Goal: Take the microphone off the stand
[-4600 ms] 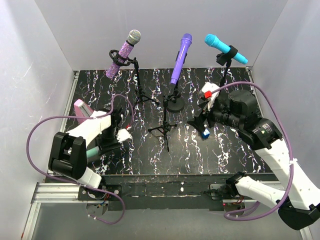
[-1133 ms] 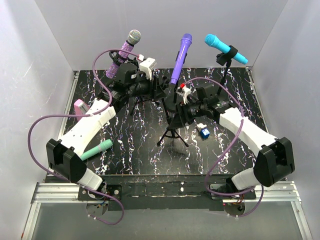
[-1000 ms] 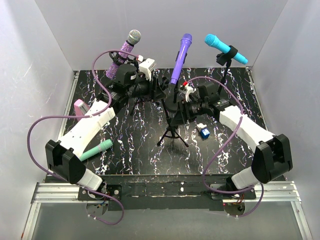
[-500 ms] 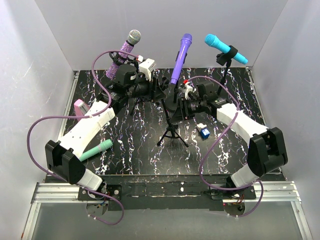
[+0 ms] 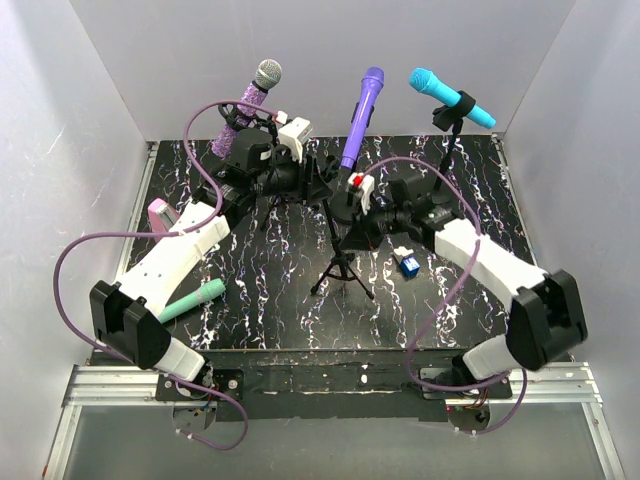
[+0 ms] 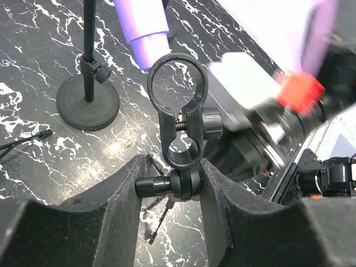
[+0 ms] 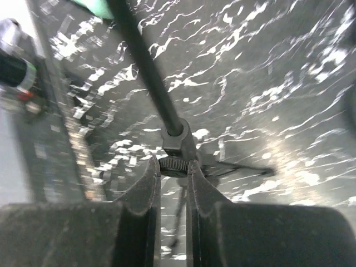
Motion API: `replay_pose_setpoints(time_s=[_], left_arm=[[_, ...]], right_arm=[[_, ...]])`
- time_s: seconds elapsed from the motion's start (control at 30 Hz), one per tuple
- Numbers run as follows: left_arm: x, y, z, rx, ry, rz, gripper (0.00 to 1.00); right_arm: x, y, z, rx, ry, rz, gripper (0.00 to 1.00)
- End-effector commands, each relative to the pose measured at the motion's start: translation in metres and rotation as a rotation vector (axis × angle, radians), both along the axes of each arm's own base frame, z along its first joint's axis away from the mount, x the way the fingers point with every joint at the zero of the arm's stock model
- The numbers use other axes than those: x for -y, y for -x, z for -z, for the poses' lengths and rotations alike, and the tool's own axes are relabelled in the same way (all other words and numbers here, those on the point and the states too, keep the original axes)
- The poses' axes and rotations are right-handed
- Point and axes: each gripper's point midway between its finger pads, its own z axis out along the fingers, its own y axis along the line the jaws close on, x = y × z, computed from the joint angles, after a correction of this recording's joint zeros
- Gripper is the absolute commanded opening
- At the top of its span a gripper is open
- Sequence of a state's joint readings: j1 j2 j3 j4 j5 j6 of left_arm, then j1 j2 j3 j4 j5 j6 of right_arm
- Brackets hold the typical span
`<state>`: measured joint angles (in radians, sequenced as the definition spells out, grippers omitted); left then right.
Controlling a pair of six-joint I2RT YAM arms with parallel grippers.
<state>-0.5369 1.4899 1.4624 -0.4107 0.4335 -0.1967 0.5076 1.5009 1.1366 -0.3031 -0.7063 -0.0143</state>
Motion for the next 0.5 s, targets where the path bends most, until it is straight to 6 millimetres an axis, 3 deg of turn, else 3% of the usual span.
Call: replay_pose_setpoints(time_s=[0.0,0.1,0.2,0.23,0.37,0.47], left_arm=[[-0.002,0.010,-0.023,0.059,0.034,0.026,0.00],[-0.003,0.011,-0.022,0.055,0.031,0.027,0.00],[-0.004,0.014,-0.018,0.047,0.027,0.030,0.00],[-0.004,0.015,-0.016,0.044,0.024,0.031,0.00],[-0.004,0.016,-0.016,0.041,0.027,0.036,0.00],[-0.002,0.015,-0.016,0.044,0.033,0.041,0.00]], right_arm=[[-0.009,0.016,-0.014,0.664,0.066,-0.273,0.01],[-0.013,0.000,-0.028,1.122,0.102,-0.299,0.01],[-0.013,-0.005,-0.039,1.570,0.147,-0.366,0.01],[-0.012,-0.005,-0.037,1.647,0.156,-0.365,0.01],[-0.008,-0.006,-0.036,1.662,0.215,-0.422,0.03],[0.002,0.007,-0.023,1.492,0.221,-0.456,0.37]])
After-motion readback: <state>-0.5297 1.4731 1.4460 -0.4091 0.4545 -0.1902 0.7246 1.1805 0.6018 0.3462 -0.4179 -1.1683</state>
